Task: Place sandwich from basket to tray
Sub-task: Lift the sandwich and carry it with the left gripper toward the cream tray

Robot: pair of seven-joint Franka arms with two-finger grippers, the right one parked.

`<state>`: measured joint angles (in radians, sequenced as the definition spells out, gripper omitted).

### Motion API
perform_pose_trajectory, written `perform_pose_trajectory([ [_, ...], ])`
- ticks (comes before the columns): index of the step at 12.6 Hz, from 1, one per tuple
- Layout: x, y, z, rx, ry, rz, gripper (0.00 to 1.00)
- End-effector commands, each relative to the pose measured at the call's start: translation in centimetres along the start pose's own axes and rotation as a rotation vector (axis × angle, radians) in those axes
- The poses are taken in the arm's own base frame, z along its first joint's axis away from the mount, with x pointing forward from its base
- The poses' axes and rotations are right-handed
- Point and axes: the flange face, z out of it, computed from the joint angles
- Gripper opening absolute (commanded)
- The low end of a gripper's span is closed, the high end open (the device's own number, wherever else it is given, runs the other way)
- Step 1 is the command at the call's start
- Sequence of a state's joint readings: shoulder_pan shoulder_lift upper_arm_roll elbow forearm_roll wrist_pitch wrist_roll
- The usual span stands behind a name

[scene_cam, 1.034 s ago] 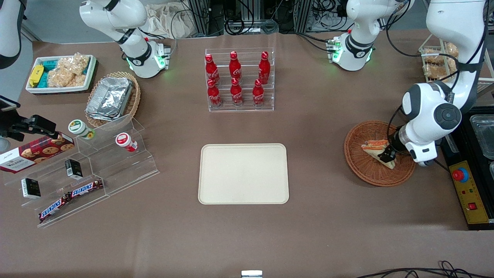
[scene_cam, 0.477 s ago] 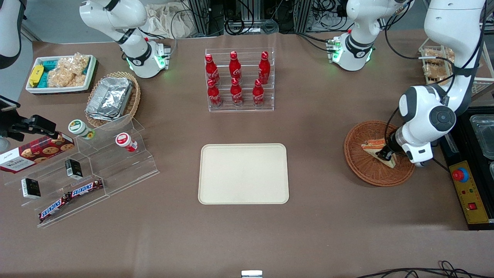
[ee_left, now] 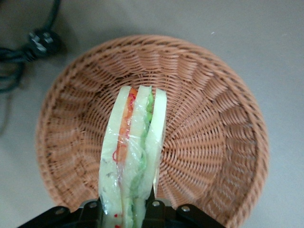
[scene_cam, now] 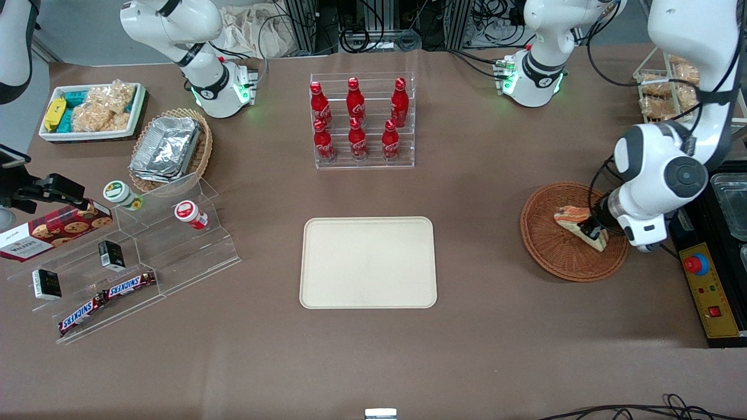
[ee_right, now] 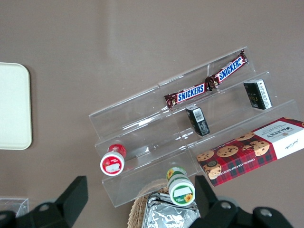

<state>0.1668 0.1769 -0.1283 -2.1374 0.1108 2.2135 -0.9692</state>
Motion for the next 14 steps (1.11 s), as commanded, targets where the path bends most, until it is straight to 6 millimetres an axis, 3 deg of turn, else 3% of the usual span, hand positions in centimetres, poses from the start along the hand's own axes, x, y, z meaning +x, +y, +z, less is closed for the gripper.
perform_pose_trajectory([
  [1, 0.2, 1.6, -8.9, 0.04, -0.008, 0.115, 0.0],
  [3, -0.7, 4.2, -14.8, 0.043, -0.019, 0.228, 0.0],
  [4, -2.2, 6.4, -17.1, 0.033, -0.017, 0.335, 0.0],
  [7, -6.7, 13.0, -18.7, -0.011, -0.032, 0.563, 0.0],
  [9, -11.5, 17.8, -17.0, -0.026, -0.047, 0.669, 0.0],
  [12, -18.9, 25.7, -12.0, -0.073, -0.065, 0.715, 0.0],
  [14, -23.8, 29.9, -8.4, -0.152, -0.052, 0.698, 0.0],
])
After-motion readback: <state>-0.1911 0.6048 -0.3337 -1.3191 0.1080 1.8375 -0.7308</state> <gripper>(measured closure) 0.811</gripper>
